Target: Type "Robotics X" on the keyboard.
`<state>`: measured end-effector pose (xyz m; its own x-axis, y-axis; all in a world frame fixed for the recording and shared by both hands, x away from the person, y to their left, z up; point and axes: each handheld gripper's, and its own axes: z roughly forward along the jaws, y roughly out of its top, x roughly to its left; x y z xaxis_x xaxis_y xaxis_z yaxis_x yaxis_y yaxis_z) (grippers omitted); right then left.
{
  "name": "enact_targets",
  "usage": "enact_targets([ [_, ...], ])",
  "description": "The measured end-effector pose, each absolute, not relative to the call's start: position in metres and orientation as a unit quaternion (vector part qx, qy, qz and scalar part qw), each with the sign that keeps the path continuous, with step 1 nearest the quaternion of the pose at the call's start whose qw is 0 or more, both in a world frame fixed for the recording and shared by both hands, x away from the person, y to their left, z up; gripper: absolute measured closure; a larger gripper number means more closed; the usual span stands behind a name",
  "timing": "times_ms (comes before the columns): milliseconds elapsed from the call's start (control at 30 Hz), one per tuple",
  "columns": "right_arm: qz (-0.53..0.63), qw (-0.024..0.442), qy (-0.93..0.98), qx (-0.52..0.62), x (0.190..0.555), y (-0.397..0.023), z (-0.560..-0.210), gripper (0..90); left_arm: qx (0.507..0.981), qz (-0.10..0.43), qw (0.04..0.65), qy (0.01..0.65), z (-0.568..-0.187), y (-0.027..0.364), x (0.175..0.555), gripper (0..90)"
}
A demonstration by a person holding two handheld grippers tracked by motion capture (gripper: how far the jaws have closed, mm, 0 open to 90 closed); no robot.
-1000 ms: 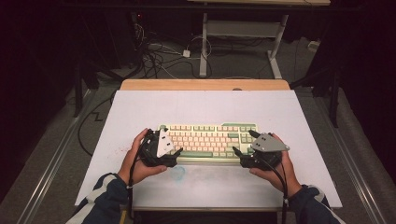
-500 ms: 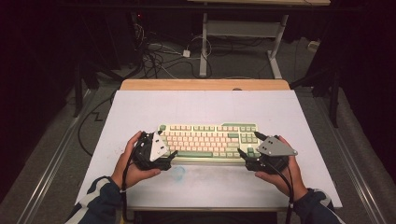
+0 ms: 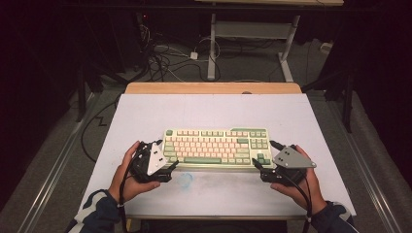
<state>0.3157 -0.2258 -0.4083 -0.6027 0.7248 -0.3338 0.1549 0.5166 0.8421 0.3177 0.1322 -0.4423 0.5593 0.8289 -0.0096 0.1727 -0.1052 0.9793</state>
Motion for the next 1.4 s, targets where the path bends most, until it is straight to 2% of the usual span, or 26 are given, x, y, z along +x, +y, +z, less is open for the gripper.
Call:
enact_targets([
  [567, 0.400, 0.366, 0.789, 0.290, 0.305, -0.246, -0.411, 23.3, 0.679, 0.306, 0.554, 0.372, -0.452, 0.150, 0.308, 17.4],
  [1400, 0.386, 0.375, 0.775, 0.331, 0.301, -0.285, -0.436, 22.6, 0.683, 0.300, 0.525, 0.411, -0.479, 0.177, 0.304, 17.3],
])
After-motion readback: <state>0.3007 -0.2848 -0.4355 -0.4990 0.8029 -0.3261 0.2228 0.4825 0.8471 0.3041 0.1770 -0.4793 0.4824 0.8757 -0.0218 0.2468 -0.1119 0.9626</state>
